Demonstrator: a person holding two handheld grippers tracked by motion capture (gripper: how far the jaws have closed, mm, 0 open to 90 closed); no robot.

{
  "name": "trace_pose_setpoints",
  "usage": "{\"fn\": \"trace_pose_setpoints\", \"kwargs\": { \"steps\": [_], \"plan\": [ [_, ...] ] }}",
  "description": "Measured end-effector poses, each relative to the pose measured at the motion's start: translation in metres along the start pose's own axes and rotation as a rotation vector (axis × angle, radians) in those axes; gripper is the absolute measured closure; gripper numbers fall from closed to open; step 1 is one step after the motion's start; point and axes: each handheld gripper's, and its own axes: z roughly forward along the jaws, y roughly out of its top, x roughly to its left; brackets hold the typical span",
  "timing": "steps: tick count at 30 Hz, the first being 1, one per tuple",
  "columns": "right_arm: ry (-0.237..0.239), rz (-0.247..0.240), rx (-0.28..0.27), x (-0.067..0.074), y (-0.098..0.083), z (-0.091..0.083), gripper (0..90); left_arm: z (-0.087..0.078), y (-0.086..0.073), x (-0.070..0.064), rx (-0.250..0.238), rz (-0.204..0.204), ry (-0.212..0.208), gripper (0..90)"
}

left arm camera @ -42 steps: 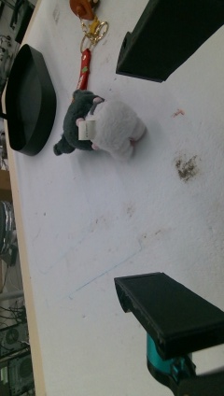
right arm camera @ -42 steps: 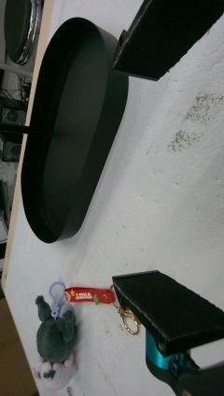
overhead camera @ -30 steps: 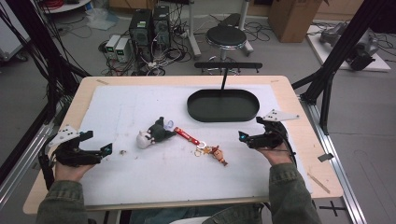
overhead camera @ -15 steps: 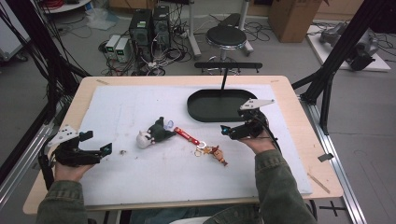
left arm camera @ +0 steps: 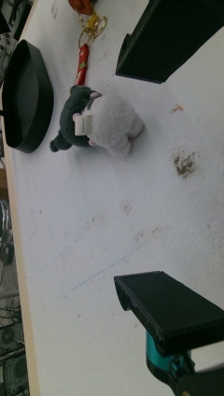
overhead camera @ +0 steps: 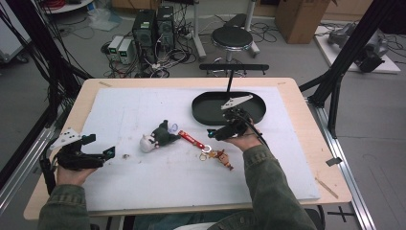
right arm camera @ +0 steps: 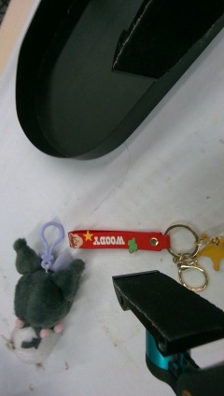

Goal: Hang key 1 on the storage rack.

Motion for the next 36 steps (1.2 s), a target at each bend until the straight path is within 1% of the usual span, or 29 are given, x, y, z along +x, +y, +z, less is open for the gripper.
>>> {"fn": "trace_pose_setpoints", "kwargs": {
  "steps": [1, 3, 4, 7, 8, 9, 10, 11, 12, 14, 15, 16, 18, 19, 20, 21, 22, 24, 25, 26, 27, 28, 29, 30, 31, 32, 33, 34, 36],
  "plan": [
    [0.001, -0.01, 0.006, 0.001, 0.002, 0.003, 0.5, 0.0, 0.0, 0.0, 0.001, 0.001, 0.0, 2.6],
    [0.009, -0.012, 0.018, 0.003, 0.005, 0.009, 0.5, 0.0, 0.0, 0.001, 0.0, -0.001, 0.004, 2.6],
    [0.009, -0.012, 0.018, 0.003, 0.005, 0.009, 0.5, 0.0, 0.0, 0.001, 0.0, -0.001, 0.004, 2.6],
    [0.019, -0.028, 0.04, 0.008, 0.01, 0.018, 0.5, 0.0, 0.0, 0.001, -0.001, 0.0, 0.022, 2.6],
    [0.03, -0.036, 0.058, 0.011, 0.014, 0.025, 0.5, 0.0, 0.0, 0.001, -0.003, -0.001, 0.025, 2.6],
    [0.03, -0.036, 0.058, 0.011, 0.014, 0.025, 0.5, -0.001, 0.0, 0.001, -0.005, -0.004, 0.024, 2.6],
    [0.034, -0.042, 0.076, 0.014, 0.017, 0.031, 0.5, -0.001, 0.0, 0.001, -0.01, -0.007, 0.023, 2.6],
    [0.034, -0.042, 0.076, 0.014, 0.017, 0.031, 0.5, -0.001, 0.0, 0.001, -0.01, -0.008, 0.022, 2.6],
    [0.042, -0.045, 0.096, 0.017, 0.021, 0.037, 0.5, -0.001, 0.0, 0.001, -0.008, -0.008, 0.022, 2.6],
    [0.053, -0.045, 0.106, 0.019, 0.025, 0.043, 0.5, 0.0, 0.0, 0.001, -0.001, -0.007, 0.018, 2.6],
    [0.053, -0.045, 0.106, 0.019, 0.025, 0.043, 0.5, 0.0, 0.0, 0.001, 0.0, -0.006, 0.018, 2.6],
    [0.08, -0.035, 0.129, 0.023, 0.029, 0.049, 0.5, -0.001, 0.0, 0.001, -0.001, -0.009, 0.018, 2.6],
    [0.084, -0.039, 0.138, 0.024, 0.031, 0.053, 0.5, -0.001, 0.0, 0.002, -0.005, -0.011, 0.02, 2.6],
    [0.086, -0.056, 0.151, 0.025, 0.033, 0.057, 0.5, -0.001, 0.0, 0.002, -0.004, -0.011, 0.022, 2.6],
    [0.091, -0.073, 0.189, 0.029, 0.038, 0.064, 0.5, -0.001, 0.0, 0.002, -0.004, -0.01, 0.022, 2.6],
    [0.091, -0.073, 0.189, 0.029, 0.038, 0.064, 0.5, -0.001, 0.0, 0.002, -0.004, -0.011, 0.021, 2.6],
    [0.109, -0.078, 0.199, 0.031, 0.042, 0.072, 0.6, 0.0, 0.0, 0.002, -0.002, -0.01, 0.021, 2.6],
    [0.116, -0.077, 0.24, 0.033, 0.044, 0.081, 0.6, 0.0, 0.0, 0.002, -0.002, -0.01, 0.019, 2.6],
    [0.116, -0.086, 0.257, 0.034, 0.045, 0.087, 1.1, 0.0, 0.0, 0.002, -0.002, -0.009, 0.023, 2.6],
    [0.116, -0.086, 0.257, 0.034, 0.045, 0.087, 1.1, 0.0, 0.0, 0.002, -0.001, -0.007, 0.027, 2.6],
    [0.125, -0.091, 0.281, 0.035, 0.046, 0.093, 1.5, 0.0, 0.0, 0.002, 0.001, -0.008, 0.031, 2.6],
    [0.146, -0.101, 0.328, 0.039, 0.048, 0.105, 5.3, 0.0, 0.0, 0.002, -0.001, -0.013, 0.031, 2.6],
    [0.15, -0.114, 0.347, 0.042, 0.048, 0.11, 5.7, 0.0, 0.001, 0.003, -0.002, -0.011, 0.03, 2.6],
    [0.15, -0.124, 0.376, 0.044, 0.049, 0.115, 9.4, 0.0, 0.001, 0.003, -0.002, -0.011, 0.03, 2.6],
    [0.15, -0.124, 0.376, 0.044, 0.049, 0.115, 9.4, 0.0, 0.001, 0.003, -0.002, -0.01, 0.03, 2.6],
    [0.143, -0.133, 0.404, 0.046, 0.049, 0.119, 19.3, 0.0, 0.001, 0.003, -0.002, -0.008, 0.03, 2.6],
    [0.144, -0.15, 0.433, 0.046, 0.049, 0.123, 25.1, 0.0, 0.0, 0.003, -0.004, -0.012, 0.029, 2.6],
    [0.124, -0.152, 0.456, 0.047, 0.048, 0.126, 25.9, 0.001, 0.0, 0.003, -0.001, -0.012, 0.027, 2.6],
    [0.122, -0.144, 0.452, 0.048, 0.049, 0.126, 27.5, 0.001, 0.0, 0.003, 0.003, -0.008, 0.024, 2.6]
  ]
}}
